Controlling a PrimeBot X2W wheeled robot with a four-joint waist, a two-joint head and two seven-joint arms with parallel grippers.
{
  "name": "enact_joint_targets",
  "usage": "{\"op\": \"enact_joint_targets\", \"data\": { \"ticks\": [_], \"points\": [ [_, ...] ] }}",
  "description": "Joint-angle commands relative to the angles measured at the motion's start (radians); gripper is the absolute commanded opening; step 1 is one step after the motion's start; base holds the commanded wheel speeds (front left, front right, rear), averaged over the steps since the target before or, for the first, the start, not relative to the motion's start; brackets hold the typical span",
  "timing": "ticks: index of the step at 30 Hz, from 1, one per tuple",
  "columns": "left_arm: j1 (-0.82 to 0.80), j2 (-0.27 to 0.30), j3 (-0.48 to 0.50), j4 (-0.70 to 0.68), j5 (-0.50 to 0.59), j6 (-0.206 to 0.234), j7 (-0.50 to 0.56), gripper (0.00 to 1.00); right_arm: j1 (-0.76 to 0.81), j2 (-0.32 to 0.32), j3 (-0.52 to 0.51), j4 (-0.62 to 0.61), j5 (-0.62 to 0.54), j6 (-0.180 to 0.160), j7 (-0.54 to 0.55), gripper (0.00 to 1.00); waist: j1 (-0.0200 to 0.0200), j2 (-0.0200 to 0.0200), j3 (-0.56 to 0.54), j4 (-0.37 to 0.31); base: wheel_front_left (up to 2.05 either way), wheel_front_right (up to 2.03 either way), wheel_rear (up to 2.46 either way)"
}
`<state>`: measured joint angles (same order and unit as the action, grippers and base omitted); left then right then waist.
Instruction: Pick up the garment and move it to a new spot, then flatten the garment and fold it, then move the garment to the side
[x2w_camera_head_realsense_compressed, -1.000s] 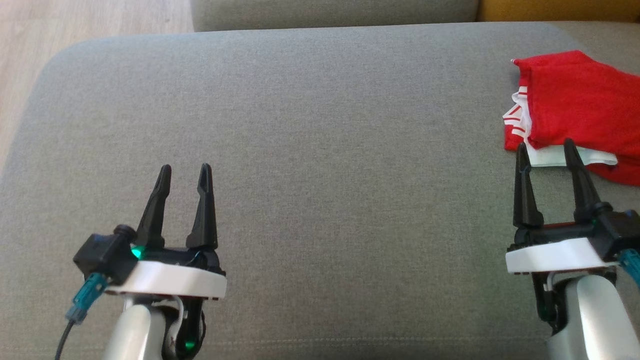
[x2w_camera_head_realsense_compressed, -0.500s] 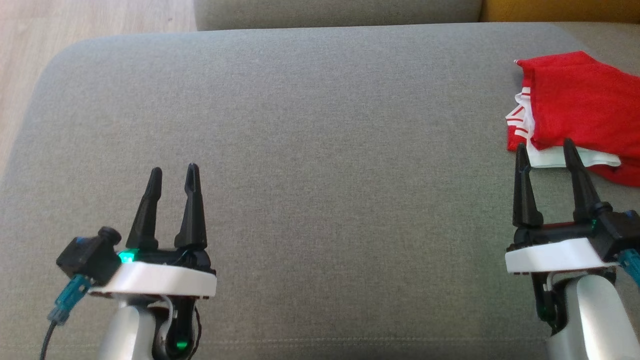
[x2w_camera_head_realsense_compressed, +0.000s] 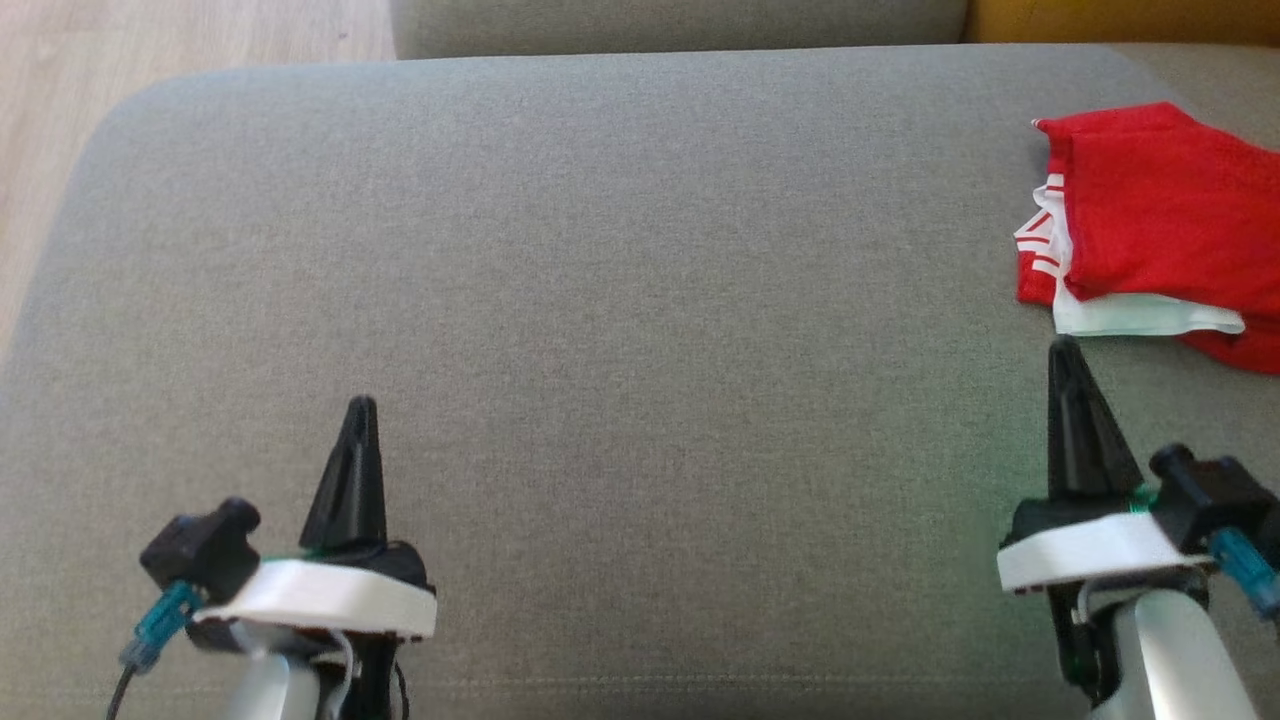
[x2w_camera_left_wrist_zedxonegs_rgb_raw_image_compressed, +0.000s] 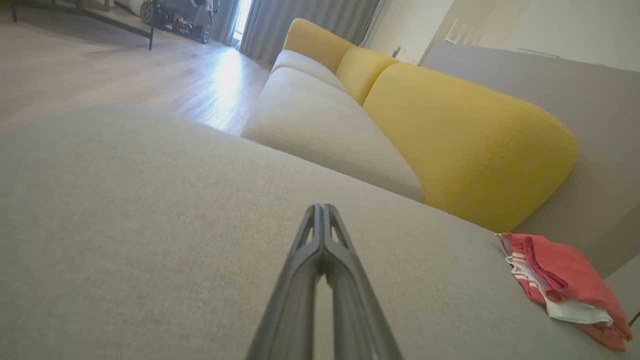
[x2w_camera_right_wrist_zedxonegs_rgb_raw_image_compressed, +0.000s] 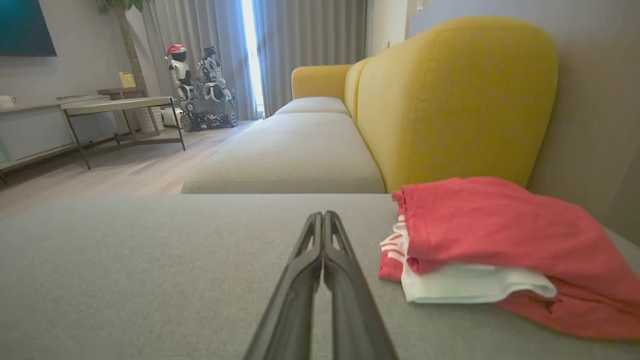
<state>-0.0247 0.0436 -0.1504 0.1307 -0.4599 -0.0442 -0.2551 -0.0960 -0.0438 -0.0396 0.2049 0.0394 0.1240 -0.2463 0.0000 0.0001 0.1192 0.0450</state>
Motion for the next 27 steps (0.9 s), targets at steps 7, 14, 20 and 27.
{"op": "enact_joint_targets", "data": {
  "ticks": [7,14,20,27],
  "points": [
    [-0.028,0.007,0.011,-0.024,-0.084,-0.005,0.019,0.00,-0.024,-0.003,-0.004,-0.027,0.111,0.000,0.021,0.00,0.0000,-0.0001,-0.007,-0.003,0.00,0.00,0.00],
    [-0.032,0.011,0.020,-0.013,-0.153,-0.011,0.036,0.00,-0.023,-0.005,-0.007,-0.022,0.200,0.001,0.040,0.00,0.0000,-0.0001,-0.014,-0.006,0.00,0.00,0.00],
    [-0.035,0.015,0.028,-0.005,-0.212,-0.015,0.050,0.00,-0.022,-0.006,-0.009,-0.019,0.276,0.001,0.057,0.00,0.0000,-0.0001,-0.020,-0.008,0.00,0.00,0.00],
    [-0.039,0.018,0.039,0.004,-0.281,-0.020,0.067,0.00,-0.021,-0.007,-0.012,-0.015,0.365,0.002,0.076,0.00,0.0000,-0.0001,-0.026,-0.010,0.00,0.00,0.00]
  ]
}}
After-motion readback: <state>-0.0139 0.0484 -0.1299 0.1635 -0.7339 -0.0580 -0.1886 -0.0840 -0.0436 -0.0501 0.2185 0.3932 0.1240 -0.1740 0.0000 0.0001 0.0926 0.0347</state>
